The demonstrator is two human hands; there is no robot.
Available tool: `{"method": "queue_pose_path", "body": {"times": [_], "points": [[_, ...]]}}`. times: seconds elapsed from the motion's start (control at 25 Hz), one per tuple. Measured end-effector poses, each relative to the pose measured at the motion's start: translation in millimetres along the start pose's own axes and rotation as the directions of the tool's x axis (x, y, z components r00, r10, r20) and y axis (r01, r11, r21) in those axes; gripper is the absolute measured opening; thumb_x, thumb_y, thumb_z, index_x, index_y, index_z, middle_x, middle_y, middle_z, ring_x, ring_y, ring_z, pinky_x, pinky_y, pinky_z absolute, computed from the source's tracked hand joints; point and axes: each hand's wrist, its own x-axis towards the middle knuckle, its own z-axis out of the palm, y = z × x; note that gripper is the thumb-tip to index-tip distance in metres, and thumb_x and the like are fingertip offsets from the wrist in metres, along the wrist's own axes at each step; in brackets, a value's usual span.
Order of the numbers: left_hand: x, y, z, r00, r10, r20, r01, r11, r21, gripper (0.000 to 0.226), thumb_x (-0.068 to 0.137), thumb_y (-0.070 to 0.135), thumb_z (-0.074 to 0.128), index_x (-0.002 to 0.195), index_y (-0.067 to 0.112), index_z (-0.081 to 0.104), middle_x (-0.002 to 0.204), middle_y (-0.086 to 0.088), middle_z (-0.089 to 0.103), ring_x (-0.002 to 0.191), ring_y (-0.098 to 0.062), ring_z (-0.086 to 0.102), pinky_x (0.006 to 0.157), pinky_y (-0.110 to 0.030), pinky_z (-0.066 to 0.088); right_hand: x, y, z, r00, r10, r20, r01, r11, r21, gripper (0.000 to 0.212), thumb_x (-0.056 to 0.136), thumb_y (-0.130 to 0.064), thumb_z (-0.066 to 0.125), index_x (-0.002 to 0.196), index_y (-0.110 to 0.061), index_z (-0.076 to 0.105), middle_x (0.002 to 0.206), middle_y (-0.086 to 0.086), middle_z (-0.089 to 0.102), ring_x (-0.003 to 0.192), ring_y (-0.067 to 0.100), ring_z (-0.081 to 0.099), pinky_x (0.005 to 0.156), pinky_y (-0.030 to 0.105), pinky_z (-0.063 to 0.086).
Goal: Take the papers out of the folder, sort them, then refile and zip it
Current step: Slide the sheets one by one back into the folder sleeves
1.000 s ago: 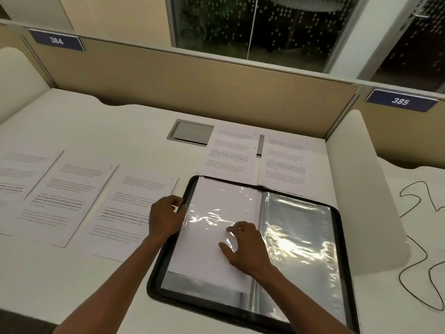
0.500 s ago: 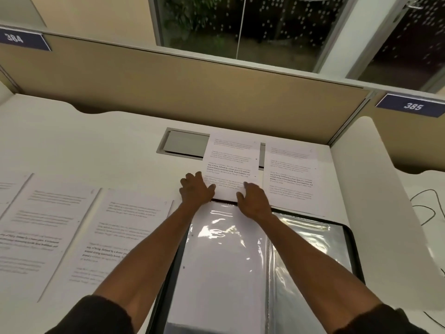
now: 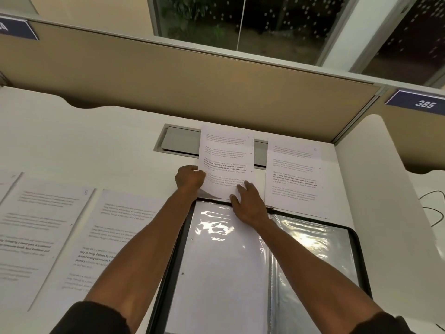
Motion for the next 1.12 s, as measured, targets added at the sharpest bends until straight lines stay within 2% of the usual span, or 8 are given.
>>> {"method": "queue_pose_path", "body": {"times": [0.16, 0.24, 0.36, 0.44, 0.6, 0.76, 0.96, 1.12], "points": [[-15.7, 8.4, -5.0, 0.999, 0.053, 0.015, -0.046, 0.954, -0.296, 0.024, 0.090, 0.007, 0.068, 0.113, 0.014, 0.070, 0.114, -0.008, 0.071, 0.099, -0.024, 0.068, 0.087, -0.043, 0.060, -8.5, -7.7, -16.1, 0.979, 0.080, -0.185, -0.033, 0.969, 0.244, 0.059, 0.102, -0.043, 0.050, 0.153, -0.014, 0.039, 0.161, 0.009, 0.033, 0.150, 0.024, 0.025, 0.121, 0.038, 0.021], [-30.3, 13.1, -13.4, 0.997, 0.061, 0.041, -0.038, 0.904, -0.426, 0.020, 0.092, 0.005, 0.067, 0.106, 0.018, 0.068, 0.111, -0.005, 0.071, 0.100, -0.023, 0.068, 0.085, -0.042, 0.060, -16.1, -13.6, -31.3, 0.940, 0.252, -0.228, -0.100, 0.845, 0.525, 0.060, 0.099, -0.045, 0.057, 0.150, -0.018, 0.043, 0.155, 0.005, 0.043, 0.142, 0.023, 0.040, 0.119, 0.039, 0.031], [-55.5, 6.9, -29.9, 0.990, 0.038, 0.139, 0.060, 0.769, -0.636, 0.023, 0.093, 0.001, 0.064, 0.115, 0.009, 0.067, 0.111, -0.009, 0.072, 0.100, -0.024, 0.070, 0.079, -0.036, 0.060, -21.8, -10.9, -48.5, 0.880, 0.475, 0.009, -0.273, 0.489, 0.828, 0.068, 0.088, -0.052, 0.069, 0.145, -0.022, 0.048, 0.147, 0.002, 0.050, 0.129, 0.025, 0.054, 0.110, 0.045, 0.044], [-75.0, -7.5, -40.2, 0.974, 0.036, 0.225, 0.133, 0.711, -0.690, 0.029, 0.095, 0.003, 0.063, 0.124, 0.005, 0.065, 0.114, -0.012, 0.072, 0.099, -0.024, 0.071, 0.073, -0.032, 0.060, -33.6, -2.7, -55.2, 0.879, 0.448, 0.162, -0.326, 0.318, 0.890, 0.075, 0.074, -0.053, 0.080, 0.133, -0.013, 0.056, 0.136, 0.009, 0.059, 0.115, 0.028, 0.063, 0.095, 0.046, 0.056], [-125.1, -51.8, -55.7, 0.954, 0.022, 0.298, 0.192, 0.718, -0.669, 0.030, 0.095, 0.005, 0.063, 0.125, 0.009, 0.065, 0.115, -0.011, 0.073, 0.101, -0.027, 0.072, 0.072, -0.036, 0.061, -85.9, 0.7, -60.7, 0.898, 0.324, 0.298, -0.333, 0.057, 0.941, 0.025, 0.084, -0.013, 0.080, 0.104, -0.003, 0.067, 0.097, 0.012, 0.073, 0.084, 0.024, 0.070, 0.068, 0.033, 0.057], [-182.0, -96.2, -64.1, 0.939, 0.042, 0.342, 0.169, 0.809, -0.563, 0.035, 0.094, 0.000, 0.061, 0.127, 0.012, 0.064, 0.121, -0.005, 0.071, 0.110, -0.025, 0.068, 0.072, -0.032, 0.061, -132.7, 12.7, -51.9, 0.903, 0.255, 0.345, -0.362, 0.021, 0.932, 0.033, 0.086, 0.003, 0.071, 0.118, -0.006, 0.068, 0.105, 0.009, 0.076, 0.097, 0.026, 0.072, 0.077, 0.038, 0.060], [-213.1, -130.2, -66.5, 0.929, -0.013, 0.370, 0.143, 0.935, -0.326, 0.050, 0.091, 0.026, 0.071, 0.139, 0.021, 0.054, 0.124, -0.003, 0.069, 0.107, -0.023, 0.069, 0.077, -0.036, 0.059, -202.4, 36.2, -37.3, 0.924, 0.209, 0.322, -0.373, 0.293, 0.881, 0.037, 0.083, 0.010, 0.070, 0.114, -0.010, 0.068, 0.109, 0.010, 0.076, 0.094, 0.027, 0.075, 0.077, 0.038, 0.062], [-246.2, -140.4, -59.9, 0.916, 0.002, 0.401, 0.110, 0.961, -0.256, 0.042, 0.095, 0.007, 0.064, 0.130, 0.027, 0.055, 0.115, -0.006, 0.072, 0.103, -0.027, 0.070, 0.088, -0.045, 0.057, -260.4, 66.3, -25.4, 0.915, 0.171, 0.365, -0.401, 0.297, 0.867, 0.036, 0.085, 0.006, 0.071, 0.117, -0.008, 0.068, 0.113, 0.010, 0.075, 0.099, 0.030, 0.074, 0.082, 0.042, 0.061]]}}
